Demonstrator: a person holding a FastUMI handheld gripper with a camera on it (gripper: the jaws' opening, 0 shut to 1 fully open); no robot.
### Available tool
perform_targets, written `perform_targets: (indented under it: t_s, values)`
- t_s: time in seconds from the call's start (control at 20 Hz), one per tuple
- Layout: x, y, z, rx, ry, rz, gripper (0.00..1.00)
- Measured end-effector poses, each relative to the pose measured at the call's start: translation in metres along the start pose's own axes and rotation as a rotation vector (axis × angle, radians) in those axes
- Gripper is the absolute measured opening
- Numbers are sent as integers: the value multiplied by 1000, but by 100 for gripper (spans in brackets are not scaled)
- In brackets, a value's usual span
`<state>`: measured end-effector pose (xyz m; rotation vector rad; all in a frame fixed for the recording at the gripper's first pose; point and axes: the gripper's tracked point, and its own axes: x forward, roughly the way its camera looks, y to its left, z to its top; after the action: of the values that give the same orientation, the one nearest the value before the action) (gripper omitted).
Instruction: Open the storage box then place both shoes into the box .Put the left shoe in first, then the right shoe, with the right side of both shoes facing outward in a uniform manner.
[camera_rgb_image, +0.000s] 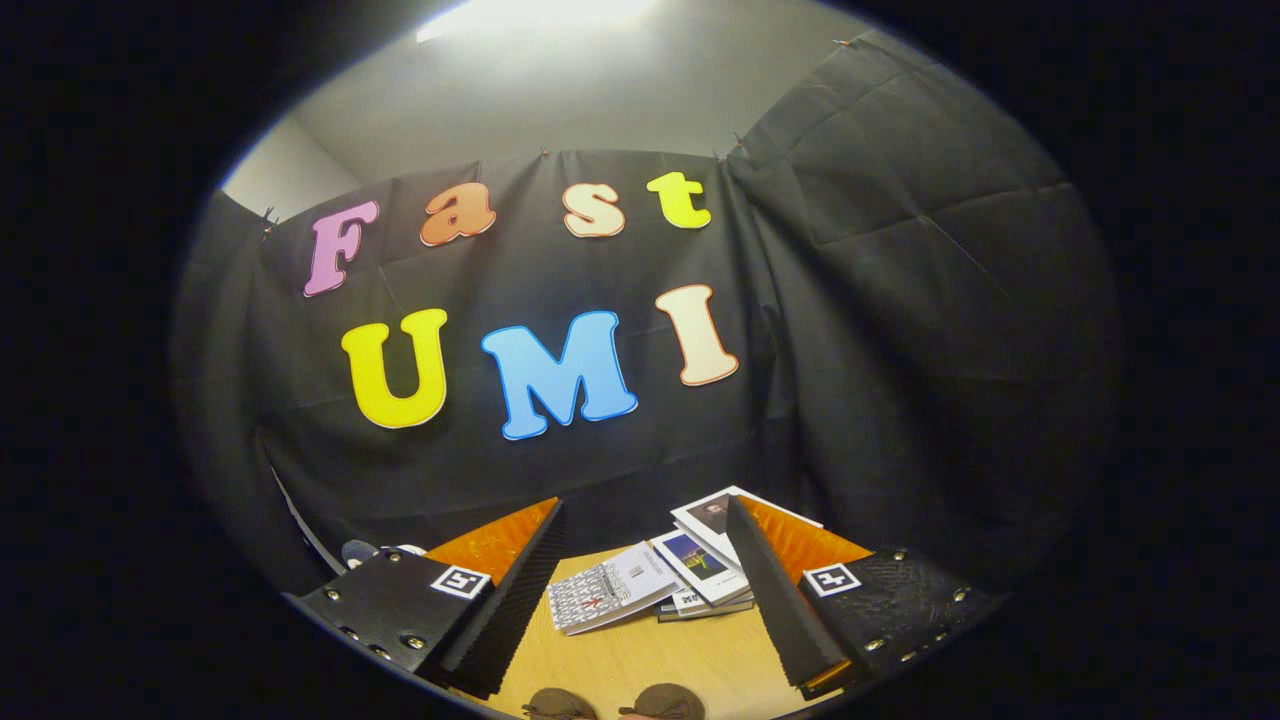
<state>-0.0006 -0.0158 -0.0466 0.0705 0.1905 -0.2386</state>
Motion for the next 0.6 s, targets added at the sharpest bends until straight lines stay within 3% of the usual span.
perform_targets:
  t_s: [0.2, 0.6]
  values:
    - [-9, 1, -18, 5, 18, -38, 98]
    - [8, 40, -89, 101, 189, 89, 98]
